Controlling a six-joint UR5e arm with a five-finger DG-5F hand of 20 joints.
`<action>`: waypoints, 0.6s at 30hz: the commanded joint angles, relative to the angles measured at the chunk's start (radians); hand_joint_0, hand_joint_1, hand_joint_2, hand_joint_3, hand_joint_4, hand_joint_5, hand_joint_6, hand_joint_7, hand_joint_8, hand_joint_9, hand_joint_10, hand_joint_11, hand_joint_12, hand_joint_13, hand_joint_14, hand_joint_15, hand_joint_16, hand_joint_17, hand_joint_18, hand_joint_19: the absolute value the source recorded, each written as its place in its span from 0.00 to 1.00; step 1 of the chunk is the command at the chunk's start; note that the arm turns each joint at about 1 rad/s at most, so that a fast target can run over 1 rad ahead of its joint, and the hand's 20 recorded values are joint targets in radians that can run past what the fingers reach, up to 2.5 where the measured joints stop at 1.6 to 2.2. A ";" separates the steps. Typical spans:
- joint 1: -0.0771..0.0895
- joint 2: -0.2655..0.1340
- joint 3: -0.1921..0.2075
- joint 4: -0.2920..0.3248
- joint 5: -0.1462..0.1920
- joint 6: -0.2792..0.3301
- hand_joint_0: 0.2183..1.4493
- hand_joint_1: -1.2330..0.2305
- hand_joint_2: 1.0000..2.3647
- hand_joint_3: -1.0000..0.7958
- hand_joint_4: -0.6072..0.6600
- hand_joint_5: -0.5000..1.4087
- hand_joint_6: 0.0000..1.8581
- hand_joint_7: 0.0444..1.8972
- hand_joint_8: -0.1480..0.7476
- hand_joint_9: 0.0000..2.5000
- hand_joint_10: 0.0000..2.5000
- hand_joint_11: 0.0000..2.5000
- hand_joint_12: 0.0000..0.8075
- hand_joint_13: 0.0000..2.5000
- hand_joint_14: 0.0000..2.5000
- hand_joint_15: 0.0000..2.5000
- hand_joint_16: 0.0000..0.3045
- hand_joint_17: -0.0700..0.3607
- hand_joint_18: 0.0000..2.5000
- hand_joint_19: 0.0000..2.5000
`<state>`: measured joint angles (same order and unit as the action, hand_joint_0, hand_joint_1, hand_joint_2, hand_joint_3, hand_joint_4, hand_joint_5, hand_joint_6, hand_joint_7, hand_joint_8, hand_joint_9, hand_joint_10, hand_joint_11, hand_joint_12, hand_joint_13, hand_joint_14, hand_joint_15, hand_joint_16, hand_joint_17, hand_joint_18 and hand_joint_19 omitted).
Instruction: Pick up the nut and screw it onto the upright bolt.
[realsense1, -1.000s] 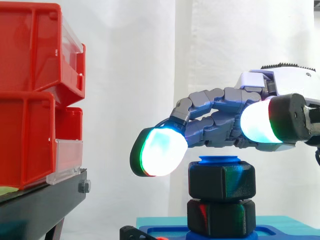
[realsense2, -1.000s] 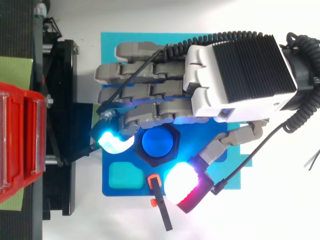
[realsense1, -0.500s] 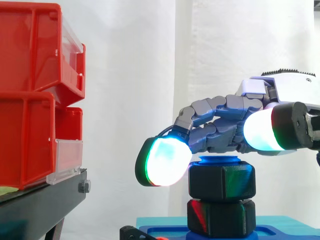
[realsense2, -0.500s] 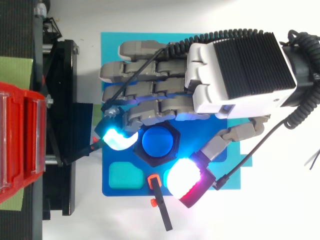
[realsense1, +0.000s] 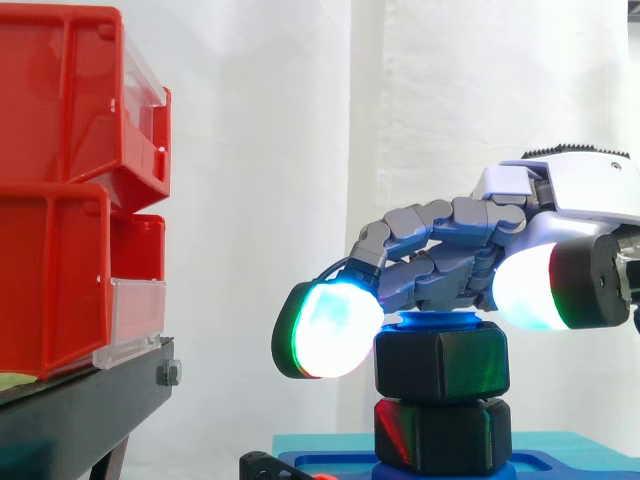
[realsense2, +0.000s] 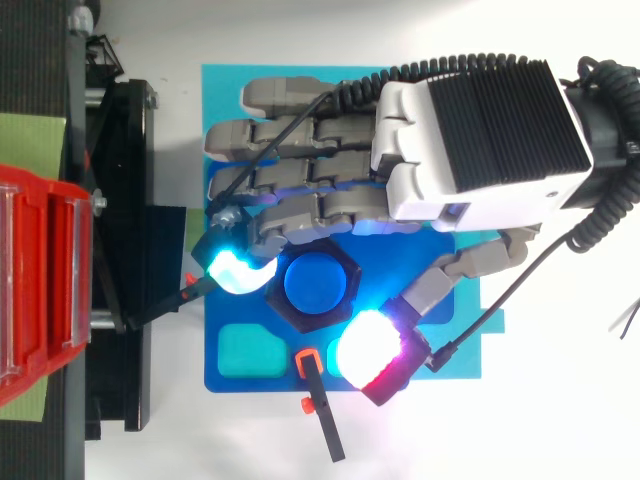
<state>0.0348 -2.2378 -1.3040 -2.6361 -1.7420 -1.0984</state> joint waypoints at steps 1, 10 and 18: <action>-0.003 0.000 0.000 -0.001 -0.005 0.000 0.16 0.52 0.00 0.28 0.64 0.18 0.27 0.41 0.46 0.17 0.00 0.00 0.40 0.09 0.00 0.00 0.12 0.36 0.00 0.00; -0.026 0.001 0.000 -0.001 -0.034 0.000 0.16 0.61 0.00 0.28 0.68 0.20 0.27 0.55 0.48 0.19 0.00 0.00 0.40 0.10 0.00 0.00 0.12 0.35 0.00 0.00; -0.050 0.001 0.000 -0.001 -0.071 0.000 0.17 0.63 0.00 0.28 0.67 0.22 0.27 0.62 0.48 0.20 0.00 0.00 0.39 0.11 0.00 0.00 0.11 0.34 0.00 0.00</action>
<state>-0.0077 -2.2369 -1.3039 -2.6369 -1.8013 -1.0984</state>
